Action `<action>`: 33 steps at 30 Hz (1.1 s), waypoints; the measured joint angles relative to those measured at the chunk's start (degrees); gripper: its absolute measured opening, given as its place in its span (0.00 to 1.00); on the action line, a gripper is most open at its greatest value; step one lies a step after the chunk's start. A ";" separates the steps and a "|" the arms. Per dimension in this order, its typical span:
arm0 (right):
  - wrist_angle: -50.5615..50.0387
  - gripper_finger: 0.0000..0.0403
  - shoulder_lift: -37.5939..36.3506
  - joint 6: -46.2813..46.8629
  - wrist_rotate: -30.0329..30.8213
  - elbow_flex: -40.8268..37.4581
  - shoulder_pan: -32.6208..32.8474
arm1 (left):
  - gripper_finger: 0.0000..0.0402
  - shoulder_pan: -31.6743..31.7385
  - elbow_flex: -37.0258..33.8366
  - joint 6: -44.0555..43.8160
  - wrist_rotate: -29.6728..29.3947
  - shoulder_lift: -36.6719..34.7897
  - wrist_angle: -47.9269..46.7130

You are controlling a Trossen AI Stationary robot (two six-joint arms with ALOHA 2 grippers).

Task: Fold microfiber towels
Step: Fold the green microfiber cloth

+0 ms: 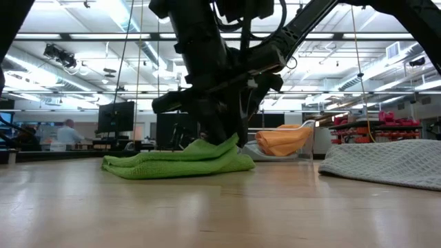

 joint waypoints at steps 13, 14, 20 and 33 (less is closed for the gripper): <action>0.51 0.00 0.00 0.39 -0.30 0.00 -0.02 | 0.32 1.31 -0.02 -1.24 0.61 0.00 -1.74; 0.56 0.00 0.00 0.43 -0.31 0.00 0.00 | 0.30 1.31 -0.02 -1.21 0.61 0.00 -1.90; 0.62 0.00 0.00 0.39 -0.16 0.00 0.00 | 0.19 1.51 -0.02 -0.65 1.13 0.22 -1.78; 0.43 0.00 0.00 0.28 -0.18 0.00 0.02 | 0.06 1.64 -0.02 0.49 2.25 0.27 -1.14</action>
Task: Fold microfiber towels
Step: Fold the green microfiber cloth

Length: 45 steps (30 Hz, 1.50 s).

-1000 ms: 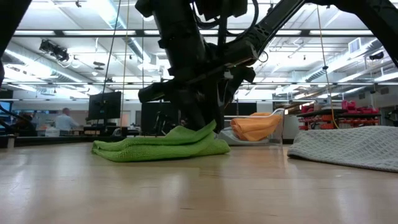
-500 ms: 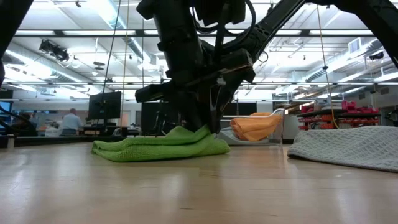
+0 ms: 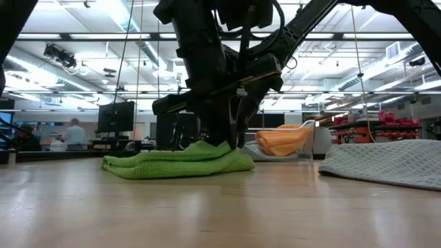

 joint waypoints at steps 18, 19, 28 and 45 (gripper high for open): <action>0.21 0.00 -0.22 1.46 -0.23 -0.02 -0.04 | 0.01 -3.83 -0.07 -9.16 -6.81 -5.48 -14.59; 0.19 0.00 -0.22 1.46 -0.20 -0.02 -0.04 | 0.01 -3.96 -0.07 -9.53 -6.82 -5.68 -15.06; -0.40 0.00 -0.22 1.70 -0.04 -0.04 0.00 | 0.01 -5.43 -0.04 -14.34 -7.42 -7.59 -24.71; -0.36 0.00 -0.13 1.72 -0.04 -0.11 0.01 | 0.03 -5.92 -2.19 -19.98 -6.64 -9.23 -38.20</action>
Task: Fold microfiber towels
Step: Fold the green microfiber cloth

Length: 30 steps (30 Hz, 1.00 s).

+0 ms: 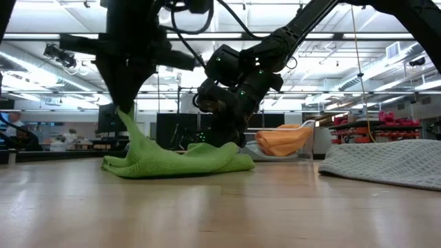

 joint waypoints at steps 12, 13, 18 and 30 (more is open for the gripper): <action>-0.22 0.00 0.02 0.04 -0.63 -0.02 0.82 | 0.20 -2.07 -1.65 -3.03 0.29 0.04 -0.43; -0.22 0.00 0.02 0.04 -0.63 -0.02 0.93 | 0.23 -2.13 -1.65 -3.16 0.28 0.04 -1.12; -0.24 0.00 0.02 0.16 -0.64 -0.02 1.21 | 0.35 -2.55 -1.67 -6.22 0.22 -0.21 -2.01; -0.09 0.00 0.02 0.85 -0.60 -0.02 -0.26 | 0.37 -5.88 -1.61 1.01 -3.73 -2.45 26.09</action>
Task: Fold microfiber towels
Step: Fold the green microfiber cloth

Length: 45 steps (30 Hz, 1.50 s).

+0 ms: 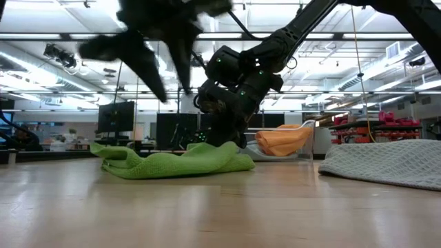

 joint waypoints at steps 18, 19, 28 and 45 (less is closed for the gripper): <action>0.03 0.00 0.00 0.64 -0.05 0.00 -1.46 | 0.03 7.69 0.00 20.55 6.72 9.16 21.93; 0.05 0.00 0.00 0.90 -0.05 0.00 -1.52 | 0.02 7.99 -0.02 20.56 7.19 9.78 21.94; 0.07 0.00 0.11 1.57 0.36 -0.02 -1.61 | 0.02 9.46 0.04 19.34 5.84 11.14 20.15; 0.13 0.00 0.11 1.66 -0.58 -0.04 -1.10 | 0.04 10.29 -0.02 14.37 -2.24 5.94 4.87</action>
